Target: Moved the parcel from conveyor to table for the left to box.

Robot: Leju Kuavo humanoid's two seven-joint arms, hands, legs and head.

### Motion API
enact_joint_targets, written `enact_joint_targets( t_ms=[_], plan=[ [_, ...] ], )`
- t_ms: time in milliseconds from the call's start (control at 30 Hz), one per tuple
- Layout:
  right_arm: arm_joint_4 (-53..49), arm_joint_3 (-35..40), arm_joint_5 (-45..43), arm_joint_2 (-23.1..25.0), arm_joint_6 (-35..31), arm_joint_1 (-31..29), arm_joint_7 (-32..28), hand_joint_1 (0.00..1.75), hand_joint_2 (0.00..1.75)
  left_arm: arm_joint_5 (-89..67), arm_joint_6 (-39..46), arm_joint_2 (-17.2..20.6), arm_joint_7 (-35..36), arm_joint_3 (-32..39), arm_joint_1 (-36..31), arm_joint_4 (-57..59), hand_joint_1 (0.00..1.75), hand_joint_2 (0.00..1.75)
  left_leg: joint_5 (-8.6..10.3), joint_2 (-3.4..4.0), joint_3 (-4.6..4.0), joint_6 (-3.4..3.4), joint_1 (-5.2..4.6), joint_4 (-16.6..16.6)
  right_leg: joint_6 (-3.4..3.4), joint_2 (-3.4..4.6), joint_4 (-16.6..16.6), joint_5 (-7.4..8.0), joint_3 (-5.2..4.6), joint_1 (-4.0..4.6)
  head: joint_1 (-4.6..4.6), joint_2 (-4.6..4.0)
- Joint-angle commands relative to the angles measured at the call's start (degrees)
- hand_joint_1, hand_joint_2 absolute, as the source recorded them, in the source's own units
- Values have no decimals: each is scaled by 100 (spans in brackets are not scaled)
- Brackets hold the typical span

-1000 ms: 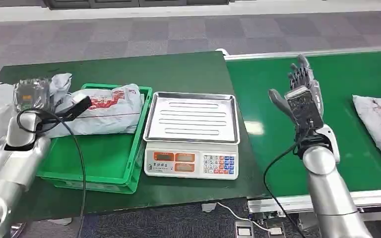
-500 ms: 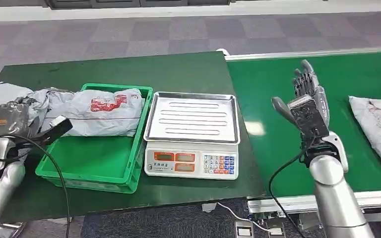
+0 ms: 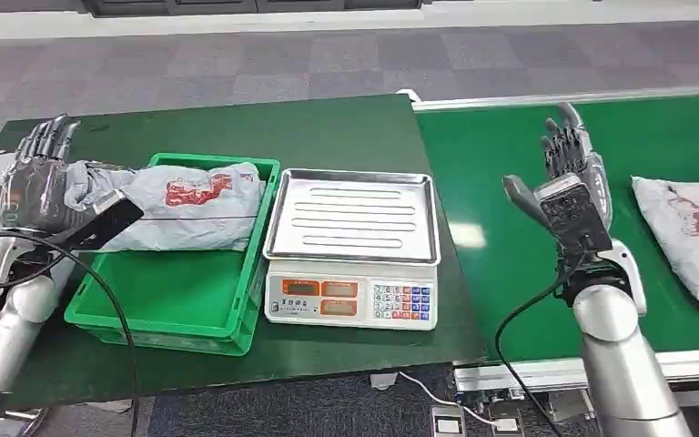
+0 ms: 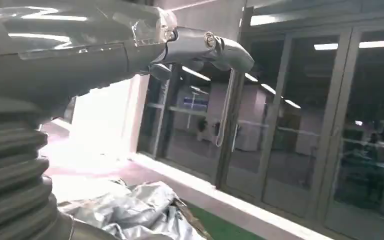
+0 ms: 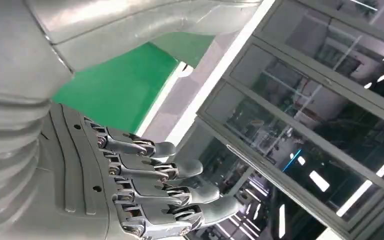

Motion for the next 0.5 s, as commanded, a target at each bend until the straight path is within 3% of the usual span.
enact_joint_targets(
  t_ms=[33,133,267,433,500],
  plan=[
    [881,-144,-222,-108,43,-464,-108,0,175,1235,-559,-1026,-718,-1053,-594,609,0,175,9,-46,18,6,3,-14,4,-46,-18,-4,36,4,0,0],
    [1069,-82,-81,156,-12,-608,-156,0,175,1854,-886,-1585,-970,-1443,-940,954,0,175,9,-50,8,6,-1,-5,5,-51,-11,-5,27,-1,0,0],
    [1337,53,71,353,14,-806,-93,0,175,2197,-999,-1986,-643,-1830,-1545,1551,0,175,12,-65,11,11,4,-5,8,-65,-24,3,46,4,0,0],
    [1724,136,297,555,-20,-949,9,0,175,3498,-1446,-2843,-1025,-1356,-1684,2168,0,175,7,-44,4,9,0,5,17,-41,-12,12,32,0,0,0],
    [1803,111,289,540,-62,-941,-39,0,175,3533,-1395,-2918,-1017,-1420,-1711,2254,0,175,11,-50,17,9,1,-10,17,-48,-29,15,48,1,0,0]
  ],
)
